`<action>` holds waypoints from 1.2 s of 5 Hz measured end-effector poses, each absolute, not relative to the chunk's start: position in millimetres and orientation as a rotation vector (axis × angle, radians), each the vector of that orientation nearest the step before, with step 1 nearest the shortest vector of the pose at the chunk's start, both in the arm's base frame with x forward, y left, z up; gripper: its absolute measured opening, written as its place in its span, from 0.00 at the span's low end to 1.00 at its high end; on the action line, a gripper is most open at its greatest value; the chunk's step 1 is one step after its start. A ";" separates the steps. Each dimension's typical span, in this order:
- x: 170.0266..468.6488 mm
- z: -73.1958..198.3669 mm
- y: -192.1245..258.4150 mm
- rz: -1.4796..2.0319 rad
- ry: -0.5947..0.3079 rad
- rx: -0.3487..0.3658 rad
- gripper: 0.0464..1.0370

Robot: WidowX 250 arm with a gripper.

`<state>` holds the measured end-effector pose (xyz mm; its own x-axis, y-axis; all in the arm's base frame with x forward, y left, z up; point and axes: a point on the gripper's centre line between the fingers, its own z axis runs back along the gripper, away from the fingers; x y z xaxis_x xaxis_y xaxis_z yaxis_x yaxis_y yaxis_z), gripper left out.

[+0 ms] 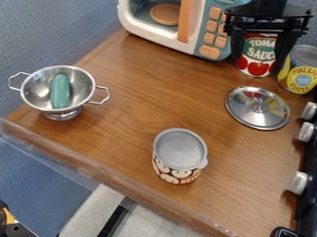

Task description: Move the can to the top left corner of the table

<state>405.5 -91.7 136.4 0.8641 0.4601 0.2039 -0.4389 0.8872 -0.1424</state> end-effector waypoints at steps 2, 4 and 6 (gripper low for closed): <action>379.0 116.2 -99.6 0.495 -0.190 -0.079 0.96; 343.3 109.4 -116.3 0.509 -0.182 -0.065 0.96; 265.0 88.0 -130.6 0.506 -0.209 -0.093 0.96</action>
